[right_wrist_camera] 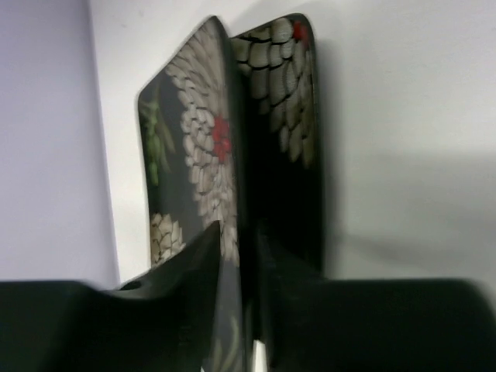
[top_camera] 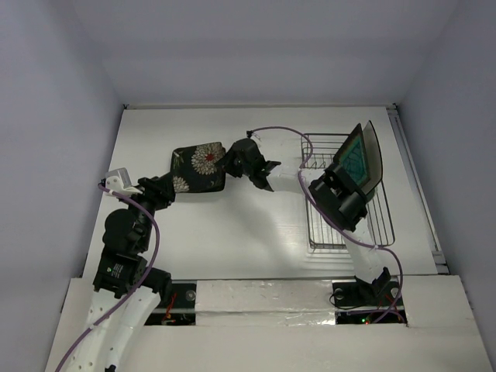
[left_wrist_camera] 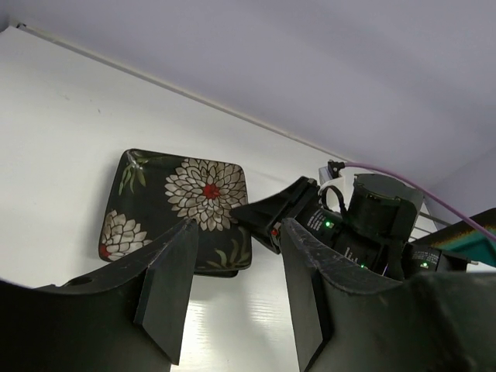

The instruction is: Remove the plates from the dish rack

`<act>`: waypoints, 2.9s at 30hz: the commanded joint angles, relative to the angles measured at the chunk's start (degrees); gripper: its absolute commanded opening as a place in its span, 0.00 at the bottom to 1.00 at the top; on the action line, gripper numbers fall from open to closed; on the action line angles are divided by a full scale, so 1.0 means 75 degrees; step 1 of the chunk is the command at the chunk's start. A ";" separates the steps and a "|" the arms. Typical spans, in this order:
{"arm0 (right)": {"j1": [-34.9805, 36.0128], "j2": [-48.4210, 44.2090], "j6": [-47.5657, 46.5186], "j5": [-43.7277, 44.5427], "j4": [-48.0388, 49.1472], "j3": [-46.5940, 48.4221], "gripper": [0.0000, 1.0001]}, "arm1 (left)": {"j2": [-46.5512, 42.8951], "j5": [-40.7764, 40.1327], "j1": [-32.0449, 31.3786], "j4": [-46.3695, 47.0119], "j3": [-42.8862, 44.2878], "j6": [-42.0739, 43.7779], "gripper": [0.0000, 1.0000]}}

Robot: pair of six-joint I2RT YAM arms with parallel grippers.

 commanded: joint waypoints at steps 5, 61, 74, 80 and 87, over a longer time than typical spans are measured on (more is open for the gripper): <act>0.0106 -0.0418 0.0194 0.0301 0.0505 0.0460 0.47 | -0.0078 0.0025 0.0030 0.0258 0.0026 0.0022 0.44; -0.5084 -0.6245 -0.6556 0.1649 -0.7569 -0.1005 0.57 | -0.0652 0.0025 -0.0333 0.0118 0.0061 0.0010 0.25; -0.5085 -0.5856 -0.6720 0.1894 -0.7675 -0.0596 0.12 | -0.0688 0.0025 -0.0403 0.0129 0.0049 -0.0001 0.28; -0.5085 -0.6055 -0.6931 0.2035 -0.8131 0.0060 0.00 | -0.0617 0.0025 -0.0403 0.0152 0.0037 -0.0013 0.29; -0.4816 -0.5856 -0.7119 0.2726 -0.8928 0.1455 0.00 | -0.0571 0.0025 -0.0403 0.0188 0.0037 -0.0013 0.30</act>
